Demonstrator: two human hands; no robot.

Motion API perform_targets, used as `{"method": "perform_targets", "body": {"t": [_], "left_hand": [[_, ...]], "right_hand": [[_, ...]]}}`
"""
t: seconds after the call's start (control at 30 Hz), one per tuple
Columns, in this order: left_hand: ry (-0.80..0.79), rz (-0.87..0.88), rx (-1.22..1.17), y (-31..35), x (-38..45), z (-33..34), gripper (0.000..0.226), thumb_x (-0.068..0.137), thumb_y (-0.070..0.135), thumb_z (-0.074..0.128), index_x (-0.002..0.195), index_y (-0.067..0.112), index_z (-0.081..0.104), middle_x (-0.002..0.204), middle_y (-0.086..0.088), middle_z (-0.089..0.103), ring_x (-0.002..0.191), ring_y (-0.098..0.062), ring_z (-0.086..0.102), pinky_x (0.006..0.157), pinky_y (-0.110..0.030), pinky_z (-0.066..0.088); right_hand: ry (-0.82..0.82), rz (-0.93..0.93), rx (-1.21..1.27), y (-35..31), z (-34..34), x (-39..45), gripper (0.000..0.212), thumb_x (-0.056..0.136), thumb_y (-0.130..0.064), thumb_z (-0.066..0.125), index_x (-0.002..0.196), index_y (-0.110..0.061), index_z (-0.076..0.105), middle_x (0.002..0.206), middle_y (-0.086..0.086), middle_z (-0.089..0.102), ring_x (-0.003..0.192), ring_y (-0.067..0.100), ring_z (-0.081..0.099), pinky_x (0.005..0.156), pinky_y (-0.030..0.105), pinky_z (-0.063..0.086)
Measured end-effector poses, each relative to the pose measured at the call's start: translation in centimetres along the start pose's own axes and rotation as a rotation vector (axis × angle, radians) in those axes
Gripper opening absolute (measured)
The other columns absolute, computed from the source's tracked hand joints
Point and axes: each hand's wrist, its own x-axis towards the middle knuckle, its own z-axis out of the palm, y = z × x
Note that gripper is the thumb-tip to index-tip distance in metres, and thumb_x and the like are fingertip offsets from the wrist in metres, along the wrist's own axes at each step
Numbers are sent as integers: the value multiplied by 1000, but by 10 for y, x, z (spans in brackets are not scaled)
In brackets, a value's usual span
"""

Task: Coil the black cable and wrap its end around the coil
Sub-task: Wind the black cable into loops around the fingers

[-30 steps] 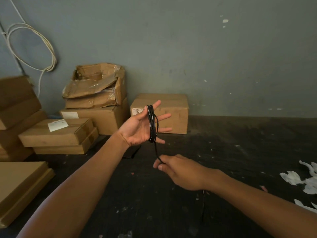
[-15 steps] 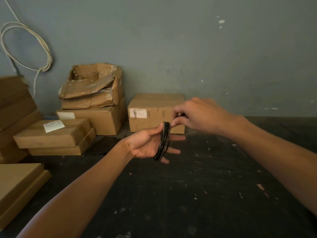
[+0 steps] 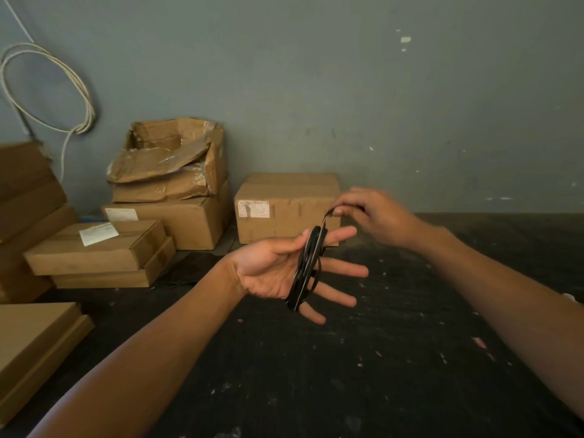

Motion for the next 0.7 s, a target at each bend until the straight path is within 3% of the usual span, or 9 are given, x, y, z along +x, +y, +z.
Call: {"method": "perform_targets", "body": {"t": [0.1, 0.17, 0.23, 0.3, 0.33, 0.43, 0.5, 0.6, 0.7], "left_hand": [[-27, 121, -58, 5, 4, 2, 56, 101, 46, 38, 154, 41, 20, 161, -14, 23, 144, -53, 10, 105, -75, 17], [7, 191, -89, 8, 9, 3, 52, 102, 47, 32, 153, 42, 22, 161, -13, 23, 144, -51, 16, 104, -74, 18], [66, 247, -115, 9, 13, 1, 51, 102, 50, 25, 153, 42, 23, 162, -12, 22, 144, -52, 15, 104, -74, 16], [132, 275, -145, 9, 14, -3, 52, 102, 51, 20, 153, 43, 23, 164, -11, 18, 144, -53, 10, 104, -74, 15], [173, 284, -162, 8, 13, -6, 51, 102, 50, 21, 153, 43, 24, 164, -11, 17, 144, -52, 10, 105, -74, 15], [320, 339, -231, 3, 6, -17, 50, 101, 49, 26, 151, 43, 28, 161, -11, 25, 143, -51, 21, 103, -75, 20], [426, 393, -273, -2, 0, -25, 50, 101, 51, 24, 150, 44, 31, 159, -12, 32, 141, -51, 29, 102, -76, 24], [573, 474, -320, -8, -3, -34, 49, 102, 52, 24, 149, 44, 35, 154, -12, 41, 136, -50, 40, 101, -77, 29], [684, 569, -385, -15, 2, -37, 48, 102, 52, 27, 147, 42, 39, 148, -11, 50, 130, -47, 50, 98, -76, 35]], "right_hand": [[-47, 61, 255, 1, 42, -23, 28, 96, 1, 51, 118, -4, 66, 119, 10, 68, 113, 23, 62, 99, 43, 49], [-61, 107, 370, -5, 75, -40, 32, 93, 8, 52, 122, 1, 64, 122, 2, 66, 117, 7, 59, 103, 31, 44], [-106, 169, 474, -19, 103, -54, 30, 97, -2, 50, 116, -17, 68, 94, -15, 61, 86, -7, 59, 84, 27, 48], [-196, 226, 574, -37, 119, -59, 37, 103, -18, 42, 105, -50, 60, 76, -7, 53, 68, 2, 51, 68, 31, 49], [-206, 234, 610, -43, 124, -60, 36, 104, -22, 39, 109, -53, 56, 75, -4, 53, 67, 6, 51, 65, 28, 50], [-219, 263, 642, -51, 127, -61, 33, 104, -24, 38, 134, -30, 50, 77, 1, 59, 68, 10, 57, 66, 27, 51], [-273, 285, 588, -53, 126, -62, 36, 104, -26, 38, 139, -25, 45, 80, 0, 65, 67, 8, 62, 64, 23, 52], [-249, 337, 589, -57, 123, -64, 29, 103, -28, 39, 131, -26, 48, 87, 0, 69, 61, 8, 66, 62, 24, 52], [-66, 373, 567, -59, 123, -64, 14, 102, -27, 43, 115, -31, 43, 90, -1, 68, 62, 11, 69, 58, 24, 55]]}}
